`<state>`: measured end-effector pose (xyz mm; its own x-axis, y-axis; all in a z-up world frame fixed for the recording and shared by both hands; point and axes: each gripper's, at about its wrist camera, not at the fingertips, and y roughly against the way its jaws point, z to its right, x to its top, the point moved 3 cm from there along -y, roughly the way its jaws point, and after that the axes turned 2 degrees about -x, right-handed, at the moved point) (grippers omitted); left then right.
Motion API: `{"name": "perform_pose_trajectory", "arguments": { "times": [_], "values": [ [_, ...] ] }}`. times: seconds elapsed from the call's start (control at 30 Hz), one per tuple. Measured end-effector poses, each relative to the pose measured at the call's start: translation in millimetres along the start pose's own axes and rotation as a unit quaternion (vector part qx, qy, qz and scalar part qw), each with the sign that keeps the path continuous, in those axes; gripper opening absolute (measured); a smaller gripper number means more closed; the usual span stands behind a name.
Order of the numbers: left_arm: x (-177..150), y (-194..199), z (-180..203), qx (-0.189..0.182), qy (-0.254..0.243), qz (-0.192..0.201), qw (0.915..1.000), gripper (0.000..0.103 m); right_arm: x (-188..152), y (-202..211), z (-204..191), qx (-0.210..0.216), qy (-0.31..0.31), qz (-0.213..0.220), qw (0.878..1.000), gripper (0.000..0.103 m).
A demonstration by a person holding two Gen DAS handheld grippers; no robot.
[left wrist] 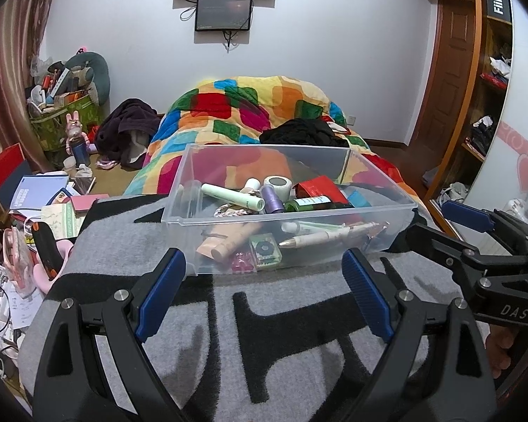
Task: Organize objects
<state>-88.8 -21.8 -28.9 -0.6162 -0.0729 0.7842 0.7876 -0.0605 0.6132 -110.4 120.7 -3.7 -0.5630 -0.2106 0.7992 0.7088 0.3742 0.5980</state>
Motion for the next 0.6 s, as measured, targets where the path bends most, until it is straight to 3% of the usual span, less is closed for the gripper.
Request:
{"name": "perform_pose_trajectory", "arguments": {
  "times": [0.6],
  "values": [
    [-0.3, 3.6, 1.5, -0.011, 0.001, -0.001, 0.9999, 0.091, -2.4, -0.8, -3.7, 0.001, -0.002, -0.003, 1.000, 0.081]
  ]
}}
